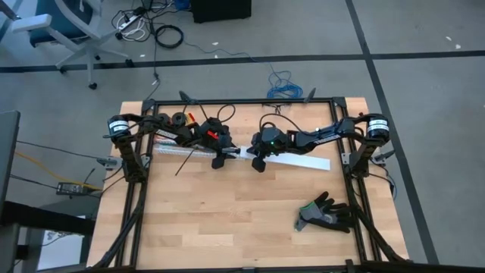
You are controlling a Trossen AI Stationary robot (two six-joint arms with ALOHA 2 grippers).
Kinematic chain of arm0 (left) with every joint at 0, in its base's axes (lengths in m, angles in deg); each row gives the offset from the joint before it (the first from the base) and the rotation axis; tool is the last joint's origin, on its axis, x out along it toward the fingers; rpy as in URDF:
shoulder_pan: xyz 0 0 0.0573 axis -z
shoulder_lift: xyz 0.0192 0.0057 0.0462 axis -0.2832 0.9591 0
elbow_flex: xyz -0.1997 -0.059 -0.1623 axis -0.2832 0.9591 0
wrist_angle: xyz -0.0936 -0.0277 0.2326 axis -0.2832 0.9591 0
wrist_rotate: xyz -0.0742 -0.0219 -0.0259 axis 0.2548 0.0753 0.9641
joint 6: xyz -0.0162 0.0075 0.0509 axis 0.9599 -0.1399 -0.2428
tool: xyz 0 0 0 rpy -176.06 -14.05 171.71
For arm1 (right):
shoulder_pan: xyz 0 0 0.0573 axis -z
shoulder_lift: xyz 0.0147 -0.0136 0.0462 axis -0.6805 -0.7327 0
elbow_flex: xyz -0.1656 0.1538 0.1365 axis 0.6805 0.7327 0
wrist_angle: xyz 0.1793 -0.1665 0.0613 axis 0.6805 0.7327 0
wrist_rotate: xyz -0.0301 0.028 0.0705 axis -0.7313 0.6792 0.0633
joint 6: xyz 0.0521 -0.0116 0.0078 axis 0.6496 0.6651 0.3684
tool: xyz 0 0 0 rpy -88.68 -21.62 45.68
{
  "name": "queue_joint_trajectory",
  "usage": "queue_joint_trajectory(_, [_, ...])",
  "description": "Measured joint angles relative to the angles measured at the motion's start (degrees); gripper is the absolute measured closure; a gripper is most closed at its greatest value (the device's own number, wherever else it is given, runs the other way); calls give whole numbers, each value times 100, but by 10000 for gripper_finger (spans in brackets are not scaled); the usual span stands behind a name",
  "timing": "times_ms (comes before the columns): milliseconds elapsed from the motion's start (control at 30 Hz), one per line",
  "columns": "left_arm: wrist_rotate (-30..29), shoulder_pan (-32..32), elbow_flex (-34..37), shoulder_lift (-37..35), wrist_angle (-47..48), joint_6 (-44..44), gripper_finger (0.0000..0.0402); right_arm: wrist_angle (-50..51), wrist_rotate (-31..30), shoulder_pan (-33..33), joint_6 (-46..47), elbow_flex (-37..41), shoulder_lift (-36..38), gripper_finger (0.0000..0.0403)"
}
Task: Ziptie cables
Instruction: Close the white cable duct
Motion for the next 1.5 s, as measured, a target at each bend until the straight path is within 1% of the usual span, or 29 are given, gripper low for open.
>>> queue_joint_trajectory(167, [-1,0,2,7,-9,2,185,-123,117,4,101,-215,-488,403])
queue_joint_trajectory(367, [-2,0,11,4,24,2,185,-102,415,11,-61,-951,-1206,403])
queue_joint_trajectory(467, [-7,2,11,4,28,2,185,126,438,9,-131,-1207,-1344,403])
queue_joint_trajectory(600, [-30,2,11,7,32,4,175,174,534,11,-161,-1270,-1370,403])
queue_joint_trajectory(667, [-163,10,11,6,42,2,166,203,553,9,-161,-1270,-1372,403])
queue_joint_trajectory(800, [-285,13,11,17,88,138,137,221,560,9,-159,-1270,-1379,403])
queue_joint_trajectory(933, [-427,8,22,19,339,131,103,253,541,9,-119,-1270,-1381,403])
queue_joint_trajectory(1033, [-431,-13,20,-38,513,124,86,267,549,9,-69,-1267,-1383,403])
queue_joint_trajectory(1333, [-339,-51,24,-295,856,127,83,268,562,9,-60,-1259,-1385,403])
queue_joint_trajectory(1500, [-250,-64,24,-308,1093,103,84,268,562,9,-58,-1257,-1385,403])
